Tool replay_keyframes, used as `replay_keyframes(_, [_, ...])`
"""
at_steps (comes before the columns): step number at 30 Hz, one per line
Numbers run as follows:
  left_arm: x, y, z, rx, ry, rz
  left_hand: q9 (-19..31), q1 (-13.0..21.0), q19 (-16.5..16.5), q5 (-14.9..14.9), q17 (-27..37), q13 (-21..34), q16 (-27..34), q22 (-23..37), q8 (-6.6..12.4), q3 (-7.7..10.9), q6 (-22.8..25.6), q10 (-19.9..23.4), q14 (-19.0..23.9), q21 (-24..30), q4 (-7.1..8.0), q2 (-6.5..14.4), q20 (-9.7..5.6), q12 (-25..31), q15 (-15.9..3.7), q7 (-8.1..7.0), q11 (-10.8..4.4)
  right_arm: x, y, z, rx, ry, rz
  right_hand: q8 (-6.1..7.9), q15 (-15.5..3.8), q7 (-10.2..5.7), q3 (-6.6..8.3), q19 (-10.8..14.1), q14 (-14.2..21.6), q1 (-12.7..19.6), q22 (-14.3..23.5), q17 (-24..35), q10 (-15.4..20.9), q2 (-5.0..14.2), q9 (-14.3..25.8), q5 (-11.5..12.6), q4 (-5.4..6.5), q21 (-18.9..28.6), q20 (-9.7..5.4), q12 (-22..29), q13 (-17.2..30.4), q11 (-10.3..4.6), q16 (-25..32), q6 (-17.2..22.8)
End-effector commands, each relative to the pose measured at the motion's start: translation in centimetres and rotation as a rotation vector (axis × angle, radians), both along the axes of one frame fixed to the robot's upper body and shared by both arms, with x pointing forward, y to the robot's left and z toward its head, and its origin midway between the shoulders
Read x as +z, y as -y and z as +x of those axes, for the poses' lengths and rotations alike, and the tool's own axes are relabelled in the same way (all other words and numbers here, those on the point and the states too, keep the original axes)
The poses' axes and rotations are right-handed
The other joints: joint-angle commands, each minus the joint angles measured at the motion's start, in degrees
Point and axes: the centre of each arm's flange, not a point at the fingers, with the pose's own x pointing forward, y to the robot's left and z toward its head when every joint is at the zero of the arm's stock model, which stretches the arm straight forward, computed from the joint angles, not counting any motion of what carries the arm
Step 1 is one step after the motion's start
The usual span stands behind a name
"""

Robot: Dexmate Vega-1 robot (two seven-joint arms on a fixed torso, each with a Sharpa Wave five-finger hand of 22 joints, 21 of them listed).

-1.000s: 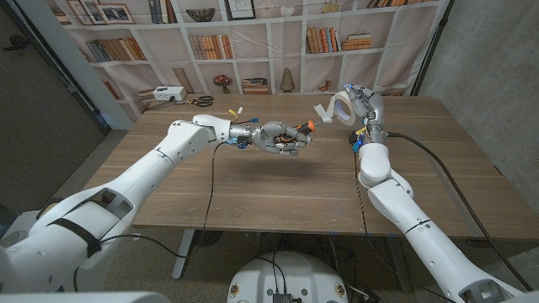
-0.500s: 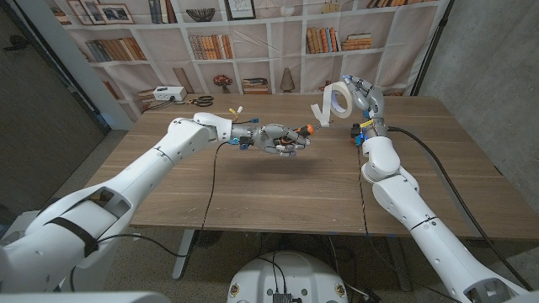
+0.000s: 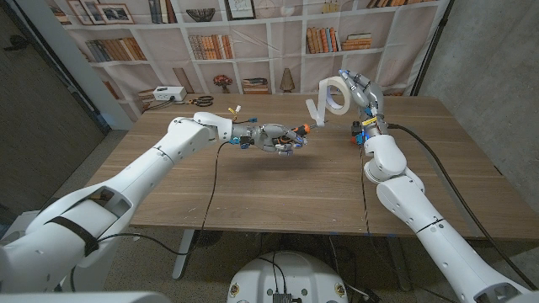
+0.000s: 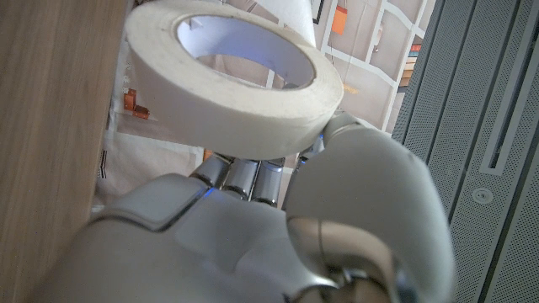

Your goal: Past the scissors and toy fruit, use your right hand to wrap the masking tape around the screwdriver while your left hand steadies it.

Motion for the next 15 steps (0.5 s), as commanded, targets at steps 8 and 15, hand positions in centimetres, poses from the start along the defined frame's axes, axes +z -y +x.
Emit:
replay_keyframes(8, [0.5,-1.0,1.5,0.098,0.064,-0.035,0.08,1.11,0.42,-0.26,-0.37,0.19,-0.19,0.53,0.40,2.25,0.37,0.22,0.42,0.63,1.77,1.66,-5.28,0.56,0.12,0.22,-0.06,0.4,0.2,-3.7,0.015,0.067,-0.002,0.03,-8.34,4.35,2.22,0.13,-0.03,2.87,0.13,0.22,2.20,2.84,0.19,0.51,-2.13,0.59,-2.60,0.25,0.00,-3.00,0.33,4.60])
replay_keyframes(15, [0.9,-1.3,2.2,0.118,0.069,-0.094,-0.10,1.11,0.28,-0.29,-0.33,0.21,-0.20,0.25,0.40,2.30,0.33,0.08,0.52,0.32,1.76,1.65,-5.27,0.60,0.10,0.18,-0.10,-0.1,0.4,-4.9,0.001,0.081,-0.021,-0.08,-8.34,4.30,2.25,0.11,-0.02,2.79,0.11,0.22,2.13,2.82,0.16,0.52,-2.10,0.61,-2.65,0.28,0.11,-2.98,0.38,4.59])
